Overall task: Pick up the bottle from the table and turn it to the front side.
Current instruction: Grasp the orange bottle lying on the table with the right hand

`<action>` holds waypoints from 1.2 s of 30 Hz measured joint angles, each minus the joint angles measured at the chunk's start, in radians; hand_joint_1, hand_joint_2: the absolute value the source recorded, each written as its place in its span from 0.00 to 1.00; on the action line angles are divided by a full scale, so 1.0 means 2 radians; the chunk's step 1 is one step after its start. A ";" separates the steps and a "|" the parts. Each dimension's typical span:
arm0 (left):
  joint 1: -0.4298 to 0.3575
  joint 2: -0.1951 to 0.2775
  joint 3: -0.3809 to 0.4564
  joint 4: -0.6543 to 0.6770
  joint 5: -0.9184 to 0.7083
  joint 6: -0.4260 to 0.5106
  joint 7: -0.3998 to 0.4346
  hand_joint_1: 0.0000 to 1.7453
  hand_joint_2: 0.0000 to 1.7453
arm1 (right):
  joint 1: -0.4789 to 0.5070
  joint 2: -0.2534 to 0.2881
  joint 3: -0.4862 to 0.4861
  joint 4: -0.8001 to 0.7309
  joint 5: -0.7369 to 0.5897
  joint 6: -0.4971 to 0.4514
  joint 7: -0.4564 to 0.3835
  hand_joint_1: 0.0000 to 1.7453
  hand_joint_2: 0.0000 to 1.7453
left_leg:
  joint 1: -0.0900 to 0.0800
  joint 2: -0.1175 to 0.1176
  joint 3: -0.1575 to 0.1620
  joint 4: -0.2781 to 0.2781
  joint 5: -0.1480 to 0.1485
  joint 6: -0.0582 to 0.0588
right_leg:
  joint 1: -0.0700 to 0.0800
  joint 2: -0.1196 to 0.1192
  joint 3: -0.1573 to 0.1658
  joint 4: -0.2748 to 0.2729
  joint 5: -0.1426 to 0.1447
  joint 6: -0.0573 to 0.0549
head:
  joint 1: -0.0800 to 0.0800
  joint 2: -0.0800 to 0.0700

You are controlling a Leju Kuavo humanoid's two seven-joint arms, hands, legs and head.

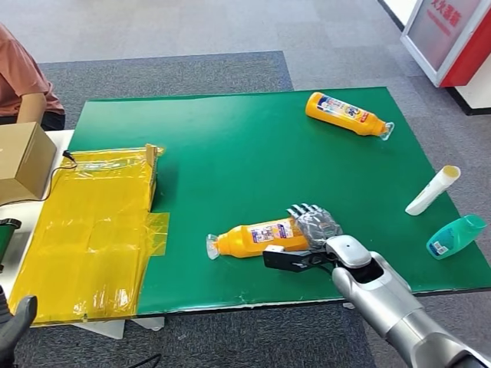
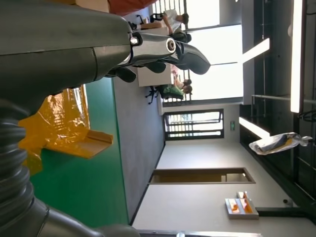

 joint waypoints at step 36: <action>-0.012 0.028 -0.022 0.005 -0.007 0.049 0.013 0.00 1.00 | 0.070 0.016 -0.105 -0.132 -0.242 -0.053 -0.127 1.00 1.00 | 0.000 0.000 -0.001 0.000 0.000 0.000 | 0.000 0.000 -0.001 0.000 -0.001 0.000 | 0.000 0.000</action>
